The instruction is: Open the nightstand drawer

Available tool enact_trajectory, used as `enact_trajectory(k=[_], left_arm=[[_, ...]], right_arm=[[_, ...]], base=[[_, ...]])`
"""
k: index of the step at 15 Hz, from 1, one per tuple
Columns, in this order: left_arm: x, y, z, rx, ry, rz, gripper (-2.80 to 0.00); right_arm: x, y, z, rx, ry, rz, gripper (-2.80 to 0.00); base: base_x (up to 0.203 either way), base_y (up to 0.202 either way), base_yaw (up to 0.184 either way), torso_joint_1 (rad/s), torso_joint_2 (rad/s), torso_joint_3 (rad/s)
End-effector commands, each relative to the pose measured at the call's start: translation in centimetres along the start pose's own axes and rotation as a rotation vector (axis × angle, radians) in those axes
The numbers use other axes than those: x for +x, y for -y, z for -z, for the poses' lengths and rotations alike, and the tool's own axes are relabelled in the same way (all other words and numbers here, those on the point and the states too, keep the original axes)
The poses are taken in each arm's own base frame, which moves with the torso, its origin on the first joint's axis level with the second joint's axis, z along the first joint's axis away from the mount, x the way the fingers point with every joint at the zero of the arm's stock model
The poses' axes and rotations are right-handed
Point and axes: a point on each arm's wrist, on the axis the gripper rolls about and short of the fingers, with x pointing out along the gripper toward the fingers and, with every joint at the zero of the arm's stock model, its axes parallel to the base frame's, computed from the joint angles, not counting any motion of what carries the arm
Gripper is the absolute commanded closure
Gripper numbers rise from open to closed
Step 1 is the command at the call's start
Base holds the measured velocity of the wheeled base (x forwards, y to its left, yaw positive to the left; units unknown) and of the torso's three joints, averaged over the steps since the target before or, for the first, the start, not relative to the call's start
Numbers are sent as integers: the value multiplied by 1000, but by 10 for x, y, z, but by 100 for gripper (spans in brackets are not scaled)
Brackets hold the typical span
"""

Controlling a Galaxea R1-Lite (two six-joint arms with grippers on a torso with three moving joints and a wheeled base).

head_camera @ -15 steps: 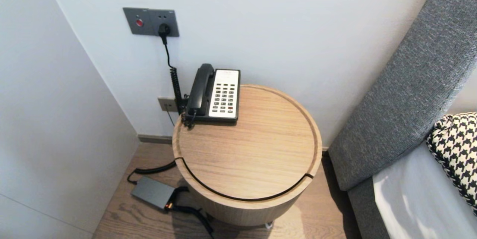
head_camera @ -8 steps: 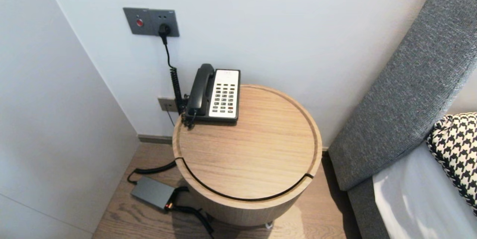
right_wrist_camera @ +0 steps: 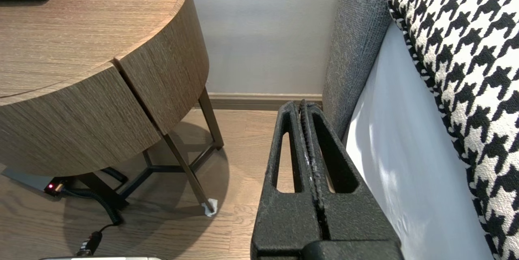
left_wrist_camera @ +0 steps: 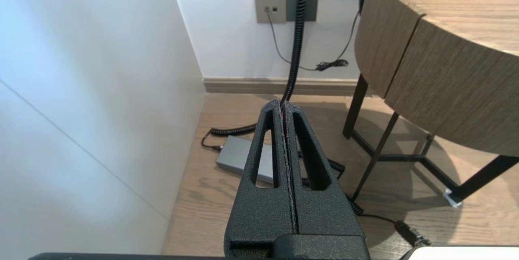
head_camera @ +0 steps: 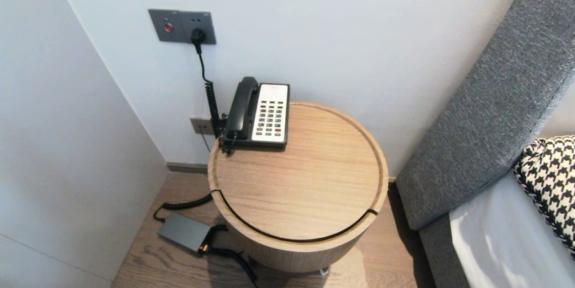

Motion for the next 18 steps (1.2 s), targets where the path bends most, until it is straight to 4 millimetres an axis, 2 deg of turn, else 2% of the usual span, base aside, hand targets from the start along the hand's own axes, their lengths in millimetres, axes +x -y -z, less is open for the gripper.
enact_trajectory(k=[1,18], left_arm=[[1,0,3,-10,-6,1,0],[1,0,3,-27,-6,1,0]], right_arm=[[2,0,7,0,-25,0,0],[2,0,7,0,-25,0,0]], base=[[0,0,0,0,0,0],[0,0,0,0,0,0]])
